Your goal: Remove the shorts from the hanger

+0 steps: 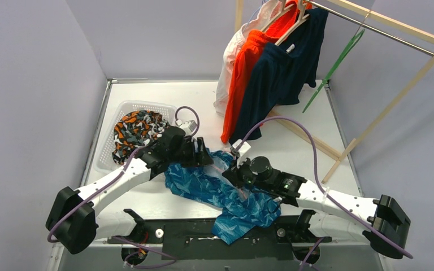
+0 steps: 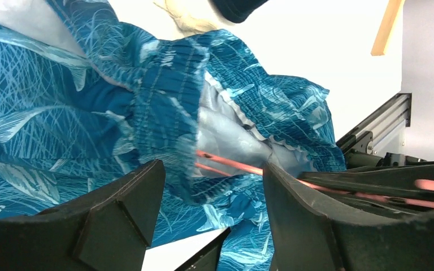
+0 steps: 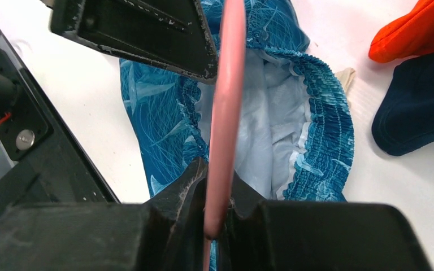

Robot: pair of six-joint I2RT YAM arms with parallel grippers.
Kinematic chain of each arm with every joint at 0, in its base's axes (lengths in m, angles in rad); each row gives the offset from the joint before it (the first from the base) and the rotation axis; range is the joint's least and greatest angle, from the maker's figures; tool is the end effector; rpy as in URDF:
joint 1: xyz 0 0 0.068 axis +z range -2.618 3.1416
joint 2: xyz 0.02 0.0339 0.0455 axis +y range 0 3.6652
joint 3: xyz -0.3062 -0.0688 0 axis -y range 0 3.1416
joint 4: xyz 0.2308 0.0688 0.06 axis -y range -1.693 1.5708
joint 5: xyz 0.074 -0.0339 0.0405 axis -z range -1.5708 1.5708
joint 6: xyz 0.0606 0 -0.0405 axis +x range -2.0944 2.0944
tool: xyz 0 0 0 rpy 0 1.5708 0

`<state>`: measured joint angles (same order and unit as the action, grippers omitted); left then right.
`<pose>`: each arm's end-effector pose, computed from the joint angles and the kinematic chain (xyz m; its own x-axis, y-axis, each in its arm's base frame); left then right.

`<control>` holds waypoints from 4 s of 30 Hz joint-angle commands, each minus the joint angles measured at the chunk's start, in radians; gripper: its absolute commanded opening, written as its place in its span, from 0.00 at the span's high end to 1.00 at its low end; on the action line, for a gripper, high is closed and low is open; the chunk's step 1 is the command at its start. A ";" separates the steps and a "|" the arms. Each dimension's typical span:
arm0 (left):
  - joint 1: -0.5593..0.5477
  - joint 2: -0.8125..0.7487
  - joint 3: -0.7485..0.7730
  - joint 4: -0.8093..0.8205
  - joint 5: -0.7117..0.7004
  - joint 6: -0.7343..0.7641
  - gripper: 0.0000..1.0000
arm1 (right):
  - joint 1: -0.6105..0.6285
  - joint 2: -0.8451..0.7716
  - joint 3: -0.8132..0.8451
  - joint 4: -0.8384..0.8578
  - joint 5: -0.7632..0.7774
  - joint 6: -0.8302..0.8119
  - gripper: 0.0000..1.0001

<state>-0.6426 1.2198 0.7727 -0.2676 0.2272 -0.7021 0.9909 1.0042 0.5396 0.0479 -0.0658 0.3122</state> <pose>0.1914 -0.1603 0.2682 -0.8656 -0.1380 -0.4813 0.2109 0.7713 -0.6005 0.1127 0.1794 0.2677 -0.4776 -0.1697 -0.8621 -0.7576 0.5765 0.3062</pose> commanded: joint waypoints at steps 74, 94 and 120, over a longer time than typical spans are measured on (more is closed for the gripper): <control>0.038 0.017 -0.176 0.725 0.129 -0.465 0.30 | 0.085 -0.208 -0.079 0.397 0.394 0.017 1.00; 0.042 -0.039 -0.260 0.747 0.088 -0.522 1.00 | 0.078 -0.277 0.126 -0.054 0.320 0.053 0.50; 0.294 -0.492 -0.349 0.405 -0.058 -0.637 1.00 | 0.090 -0.404 -0.015 -0.224 0.214 0.154 0.31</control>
<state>-0.3626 0.7414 0.4149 0.1081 0.1623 -1.3025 1.0752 0.6483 0.5507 -0.2371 0.1745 0.4808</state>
